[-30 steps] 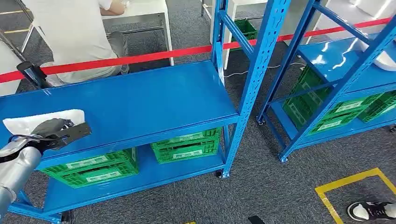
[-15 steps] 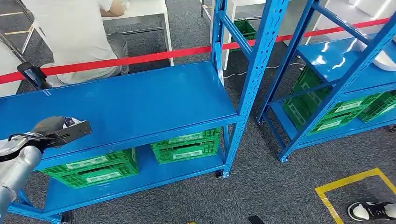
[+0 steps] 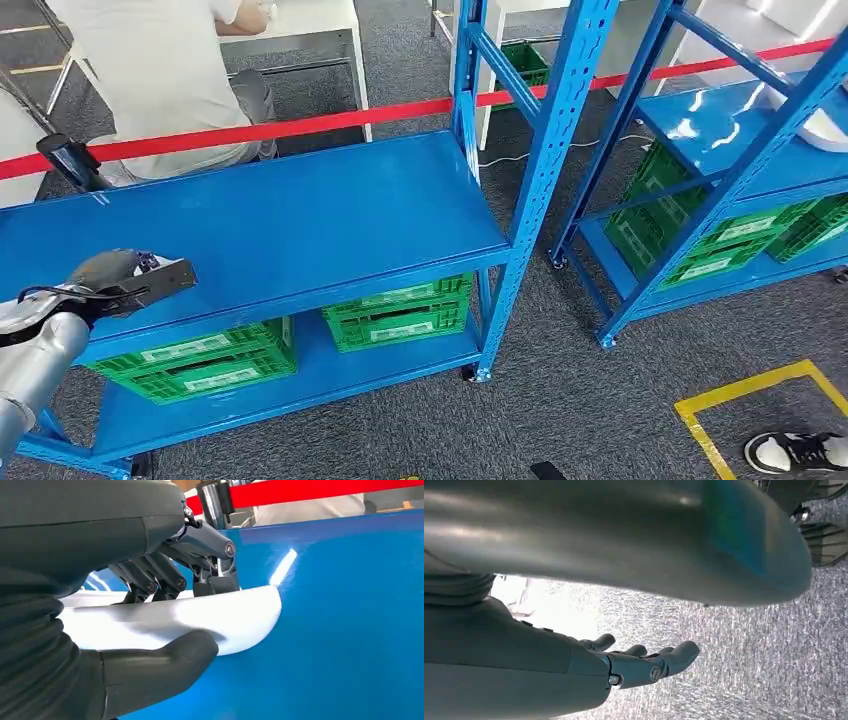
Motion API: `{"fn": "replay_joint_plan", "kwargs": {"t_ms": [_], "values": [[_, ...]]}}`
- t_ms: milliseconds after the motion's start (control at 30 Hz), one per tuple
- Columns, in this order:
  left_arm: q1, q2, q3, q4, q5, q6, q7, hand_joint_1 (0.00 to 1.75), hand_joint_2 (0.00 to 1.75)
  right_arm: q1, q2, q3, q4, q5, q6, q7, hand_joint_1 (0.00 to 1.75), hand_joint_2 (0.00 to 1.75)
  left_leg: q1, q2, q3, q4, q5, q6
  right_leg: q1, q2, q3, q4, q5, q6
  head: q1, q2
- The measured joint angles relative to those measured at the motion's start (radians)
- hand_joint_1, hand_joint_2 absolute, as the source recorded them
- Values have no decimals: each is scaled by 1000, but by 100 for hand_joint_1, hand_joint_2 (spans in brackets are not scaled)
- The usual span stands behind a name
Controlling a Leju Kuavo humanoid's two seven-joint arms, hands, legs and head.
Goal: Take the parts from the cabinet and place them on the table.
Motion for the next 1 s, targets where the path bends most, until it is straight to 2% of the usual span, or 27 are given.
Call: {"fn": "replay_joint_plan", "kwargs": {"t_ms": [100, 167, 233, 267, 367, 400, 467, 500, 633, 800, 900, 1000], "values": [[3, 0, 0, 0, 7, 30, -44, 175, 175, 0, 0, 0, 0, 5, 0, 0, 0, 0, 0, 0, 0, 0, 0, 0, 0, -1, 0, 0, 0, 0, 0, 0], [10, 0, 0, -6, 15, 88, -76, 175, 175, -1, 0, 0, 0, 7, 0, 0, 0, 0, 0, -1, 0, 0, 0, 0, 0, -1, 0, 0, 0, 0, 0, 0], [23, -5, 16, -18, 94, 139, -139, 175, 175, -1, 0, -1, 0, 9, -4, 0, 0, 0, 0, -1, 0, 0, 0, 0, 0, -1, 0, 0, 0, 0, 0, 0], [27, -11, 32, -24, 151, 133, -174, 175, 175, -1, 0, -2, 0, 11, -9, 0, 0, 0, 0, -1, 0, 0, 0, 0, 0, -1, 0, 0, 0, 0, 0, 0], [41, -38, 131, -65, 362, 9, -311, 175, 175, -2, 0, -10, 0, 17, -17, 0, 0, 0, 0, -1, 0, 0, 0, 0, 0, -1, 0, 0, 0, 0, 0, 0], [54, -53, 171, -106, 475, -79, -334, 175, 175, -2, 0, -12, 0, 17, -18, -2, 0, 0, -1, -1, 0, 0, 0, 0, -1, -1, 0, 0, 0, 0, 0, 0], [86, -71, 245, -223, 699, -261, -339, 175, 175, 0, -2, -19, 0, 16, -20, -8, 0, 0, -1, -1, 0, 0, 0, 0, -1, -1, 0, 0, 0, 0, 0, 0], [107, -83, 277, -297, 799, -314, -315, 175, 175, 1, -2, -24, 0, 14, -22, -15, 0, 0, -1, -1, 0, 0, 0, 1, -1, -1, 0, 0, 0, 1, 0, 0], [226, -107, 315, -602, 1079, -389, -258, 175, 175, 7, -8, -49, 0, 3, -27, -42, 0, 0, -2, 4, 1, 0, -4, 2, -3, 5, 0, 0, -2, 3, 0, 0], [421, -130, 346, -949, 1304, -490, -257, 175, 175, 19, -21, -62, 0, 15, -9, -58, 0, 0, -4, 4, 3, 1, -9, 4, -4, 5, 2, -1, -5, 7, 0, 0], [525, -141, 367, -1087, 1430, -561, -248, 175, 175, 27, -28, -68, 0, 17, -9, -46, 0, 0, -8, 3, 7, 1, -12, 9, -7, 4, 6, -1, -9, 12, 0, 0], [595, -163, 376, -1176, 1607, -655, -169, 175, 175, 33, -39, -82, 0, 7, -18, -1, 0, 0, -10, -1, 7, 2, -15, 13, -9, 0, 9, -1, -13, 17, 0, 0]]}}
